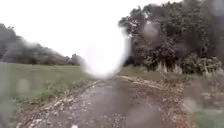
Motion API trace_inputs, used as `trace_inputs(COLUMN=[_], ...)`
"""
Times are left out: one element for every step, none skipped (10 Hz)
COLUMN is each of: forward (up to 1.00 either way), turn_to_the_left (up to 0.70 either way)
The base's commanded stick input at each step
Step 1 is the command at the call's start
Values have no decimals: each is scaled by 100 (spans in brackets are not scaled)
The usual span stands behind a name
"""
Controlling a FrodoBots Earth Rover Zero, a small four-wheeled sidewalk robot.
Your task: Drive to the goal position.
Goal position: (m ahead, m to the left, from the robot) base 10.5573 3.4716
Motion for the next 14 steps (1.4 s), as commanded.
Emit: trace_inputs(forward=[85, 85, 85, 85, 85, 85, 85, 85, 85, 85, 85, 85, 85, 85], turn_to_the_left=[0, 0, 0, 0, 0, 0, 0, 0, 0, 0, 0, 0, 0, 0])
